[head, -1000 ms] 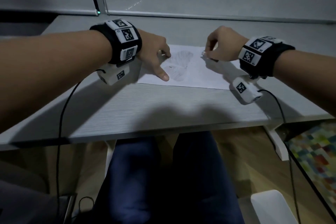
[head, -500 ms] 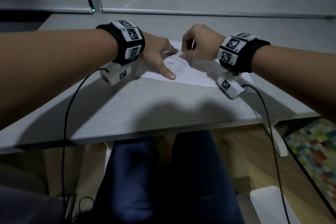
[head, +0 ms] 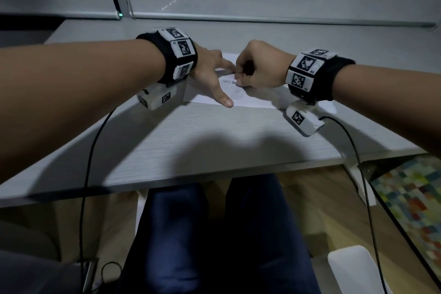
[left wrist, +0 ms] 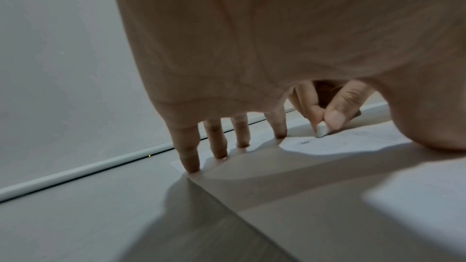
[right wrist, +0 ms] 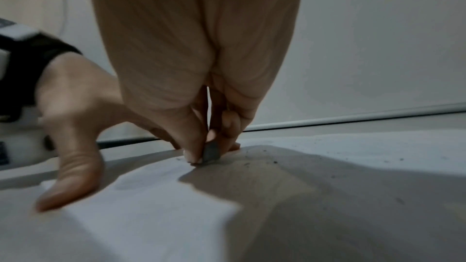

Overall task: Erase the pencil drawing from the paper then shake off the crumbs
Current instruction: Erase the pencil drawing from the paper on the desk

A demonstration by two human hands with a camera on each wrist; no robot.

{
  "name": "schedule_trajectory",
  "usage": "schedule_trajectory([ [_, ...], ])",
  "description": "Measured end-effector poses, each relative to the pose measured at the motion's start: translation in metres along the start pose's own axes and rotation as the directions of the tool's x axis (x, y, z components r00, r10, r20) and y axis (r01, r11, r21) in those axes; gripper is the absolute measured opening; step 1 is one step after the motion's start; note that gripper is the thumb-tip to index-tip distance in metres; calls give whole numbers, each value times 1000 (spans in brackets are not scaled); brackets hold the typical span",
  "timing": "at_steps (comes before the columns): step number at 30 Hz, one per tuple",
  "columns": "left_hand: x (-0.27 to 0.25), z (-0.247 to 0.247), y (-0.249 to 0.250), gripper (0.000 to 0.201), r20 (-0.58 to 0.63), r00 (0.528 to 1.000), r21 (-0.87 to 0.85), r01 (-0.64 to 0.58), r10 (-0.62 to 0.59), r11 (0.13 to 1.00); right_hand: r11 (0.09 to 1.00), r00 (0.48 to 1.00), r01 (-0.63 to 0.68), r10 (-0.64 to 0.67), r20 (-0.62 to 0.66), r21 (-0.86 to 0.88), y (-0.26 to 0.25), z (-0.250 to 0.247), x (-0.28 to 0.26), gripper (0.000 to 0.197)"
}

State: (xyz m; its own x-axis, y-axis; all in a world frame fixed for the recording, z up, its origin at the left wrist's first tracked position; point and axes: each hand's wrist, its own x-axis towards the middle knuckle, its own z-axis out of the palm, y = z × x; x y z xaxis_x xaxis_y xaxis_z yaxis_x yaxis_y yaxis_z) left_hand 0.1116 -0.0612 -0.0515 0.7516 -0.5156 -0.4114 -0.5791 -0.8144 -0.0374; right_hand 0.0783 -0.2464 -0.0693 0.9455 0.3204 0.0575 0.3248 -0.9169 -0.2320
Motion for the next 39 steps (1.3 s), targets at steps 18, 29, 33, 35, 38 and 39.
schedule_trajectory([
  [18,-4,-1,3,133,-23,999,-7,46,-46,999,996,996,-86,87,-28,24,8,-4,9,9],
  [29,-6,-10,-2,121,-3,999,78,53,-53,996,1000,1000,20,-20,3,16,2,-1,7,10],
  [33,-4,-8,-5,125,3,999,47,37,-37,998,999,999,26,-26,27,26,-1,0,9,8],
  [35,-3,-9,-4,124,3,999,27,34,-35,999,999,999,-36,36,-24,0,1,-1,15,7],
  [38,-2,-10,-2,126,8,999,30,36,-37,999,995,994,-90,87,-64,-33,2,-3,21,8],
  [39,-2,-10,-3,127,9,999,28,43,-43,999,996,995,-86,84,-62,-37,0,-3,21,9],
])
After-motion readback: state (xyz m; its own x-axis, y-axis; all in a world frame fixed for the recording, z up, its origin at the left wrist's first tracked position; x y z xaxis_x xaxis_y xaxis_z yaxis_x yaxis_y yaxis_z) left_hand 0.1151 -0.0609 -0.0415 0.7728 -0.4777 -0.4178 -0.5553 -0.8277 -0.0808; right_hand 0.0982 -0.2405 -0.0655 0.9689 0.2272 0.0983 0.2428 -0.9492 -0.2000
